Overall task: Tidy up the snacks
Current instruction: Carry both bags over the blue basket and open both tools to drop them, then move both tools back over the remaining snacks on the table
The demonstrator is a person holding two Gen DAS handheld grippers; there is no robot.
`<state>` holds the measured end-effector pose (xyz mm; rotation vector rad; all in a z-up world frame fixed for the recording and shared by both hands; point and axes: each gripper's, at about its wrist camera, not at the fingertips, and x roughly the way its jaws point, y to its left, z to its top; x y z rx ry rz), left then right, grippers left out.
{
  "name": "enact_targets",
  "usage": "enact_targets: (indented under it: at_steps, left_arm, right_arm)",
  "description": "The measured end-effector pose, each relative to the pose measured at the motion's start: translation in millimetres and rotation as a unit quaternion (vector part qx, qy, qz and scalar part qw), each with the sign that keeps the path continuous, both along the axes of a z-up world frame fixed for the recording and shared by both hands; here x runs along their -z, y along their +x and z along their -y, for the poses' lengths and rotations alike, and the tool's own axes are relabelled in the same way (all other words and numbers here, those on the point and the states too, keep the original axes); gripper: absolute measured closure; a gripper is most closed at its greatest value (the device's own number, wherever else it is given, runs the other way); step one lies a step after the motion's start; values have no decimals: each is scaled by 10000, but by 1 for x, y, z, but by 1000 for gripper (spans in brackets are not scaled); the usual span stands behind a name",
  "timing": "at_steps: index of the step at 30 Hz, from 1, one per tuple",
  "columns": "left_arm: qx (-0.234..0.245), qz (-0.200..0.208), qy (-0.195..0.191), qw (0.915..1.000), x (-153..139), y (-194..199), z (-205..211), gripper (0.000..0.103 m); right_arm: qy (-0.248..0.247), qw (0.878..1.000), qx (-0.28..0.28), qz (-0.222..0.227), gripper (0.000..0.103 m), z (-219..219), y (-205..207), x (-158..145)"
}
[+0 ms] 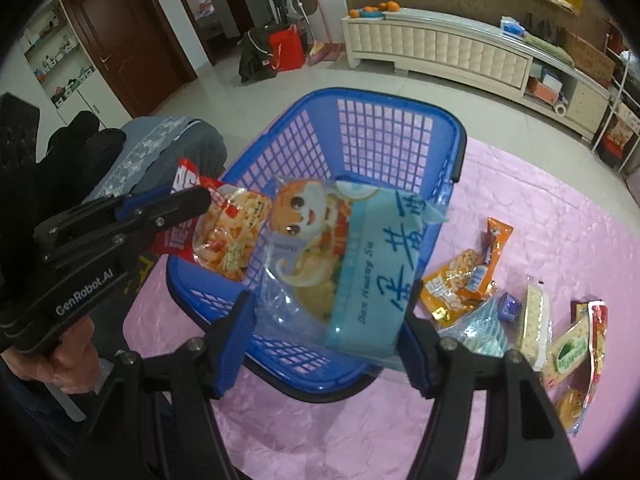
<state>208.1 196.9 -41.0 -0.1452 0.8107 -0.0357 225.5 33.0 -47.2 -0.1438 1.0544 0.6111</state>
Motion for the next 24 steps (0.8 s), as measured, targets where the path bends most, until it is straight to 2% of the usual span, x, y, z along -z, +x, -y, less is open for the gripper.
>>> enact_targets:
  at_steps: [12, 17, 18, 19, 21, 24]
  left_arm:
    - [-34, -46, -47, 10000, 3, 1, -4, 89]
    - [-10, -49, 52, 10000, 1, 0, -1, 89]
    - [-16, -54, 58, 10000, 2, 0, -1, 83]
    - [-16, -49, 49, 10000, 2, -1, -1, 70]
    - [-34, 0, 66, 10000, 1, -4, -1, 57]
    - [-4, 73, 141, 9999, -4, -11, 1, 56]
  right_arm:
    - [-168, 9997, -155, 18, 32, -15, 0, 4]
    - [-209, 9996, -162, 27, 32, -16, 0, 6]
    - [-204, 9997, -157, 21, 32, -17, 0, 6]
    - [-199, 9997, -147, 15, 31, -17, 1, 6]
    - [-198, 9997, -129, 5, 30, -16, 1, 7]
    - [-215, 9997, -122, 60, 24, -12, -2, 5]
